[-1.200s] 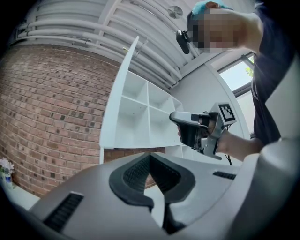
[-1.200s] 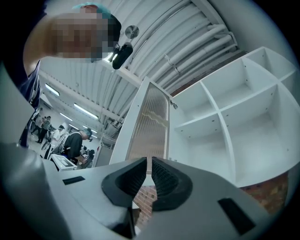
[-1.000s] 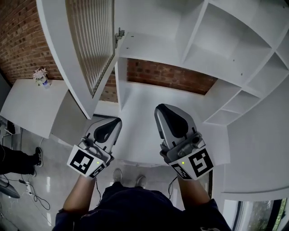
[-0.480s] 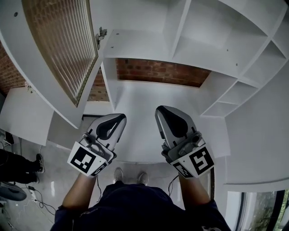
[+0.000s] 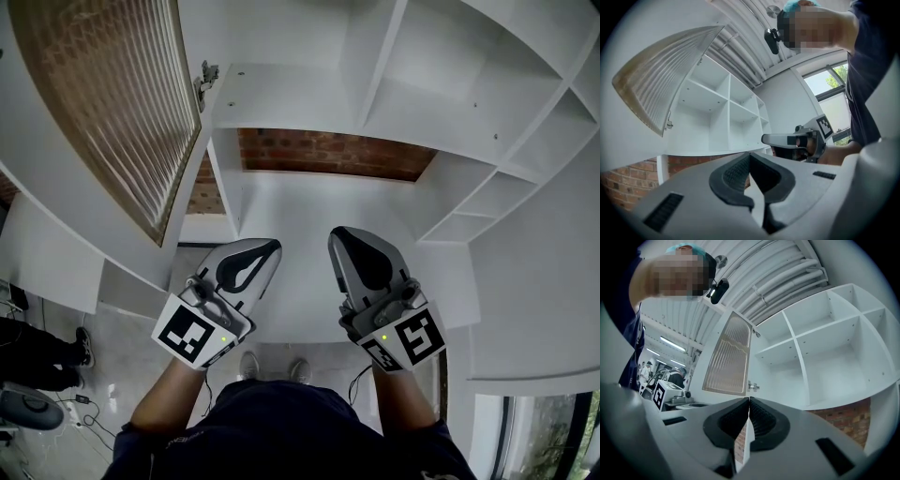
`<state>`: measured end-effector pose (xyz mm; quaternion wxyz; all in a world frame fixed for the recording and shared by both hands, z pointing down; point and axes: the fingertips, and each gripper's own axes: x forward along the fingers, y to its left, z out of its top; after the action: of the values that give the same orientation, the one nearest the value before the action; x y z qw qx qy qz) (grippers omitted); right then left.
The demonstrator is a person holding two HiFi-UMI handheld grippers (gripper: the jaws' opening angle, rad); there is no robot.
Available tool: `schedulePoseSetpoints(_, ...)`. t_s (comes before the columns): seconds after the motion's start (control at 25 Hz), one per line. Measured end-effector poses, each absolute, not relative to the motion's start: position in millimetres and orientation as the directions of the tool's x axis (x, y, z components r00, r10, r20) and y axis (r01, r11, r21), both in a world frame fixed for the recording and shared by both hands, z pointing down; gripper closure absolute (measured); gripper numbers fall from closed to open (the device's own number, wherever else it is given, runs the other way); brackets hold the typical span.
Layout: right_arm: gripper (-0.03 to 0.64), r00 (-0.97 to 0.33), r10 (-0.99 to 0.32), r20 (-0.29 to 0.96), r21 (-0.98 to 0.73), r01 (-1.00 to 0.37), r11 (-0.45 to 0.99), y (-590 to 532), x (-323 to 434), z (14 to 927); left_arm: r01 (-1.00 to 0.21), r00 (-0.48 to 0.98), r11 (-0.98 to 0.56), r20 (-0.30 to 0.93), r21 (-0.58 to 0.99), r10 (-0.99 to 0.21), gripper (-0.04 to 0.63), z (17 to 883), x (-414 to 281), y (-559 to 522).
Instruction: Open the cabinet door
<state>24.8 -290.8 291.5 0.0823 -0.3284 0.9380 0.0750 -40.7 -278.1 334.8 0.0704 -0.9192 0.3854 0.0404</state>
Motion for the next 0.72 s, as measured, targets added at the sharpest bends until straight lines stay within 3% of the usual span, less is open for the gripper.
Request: schedulePoseSetpoints(0.72, 0.591, -0.750, -0.636, -0.181, 0.107, -0.657, 0.746, -297, 26, 295, -0.672, 0.738, -0.733, -0.172, -0.104, -0.653, 0.588, 318, -24, -291)
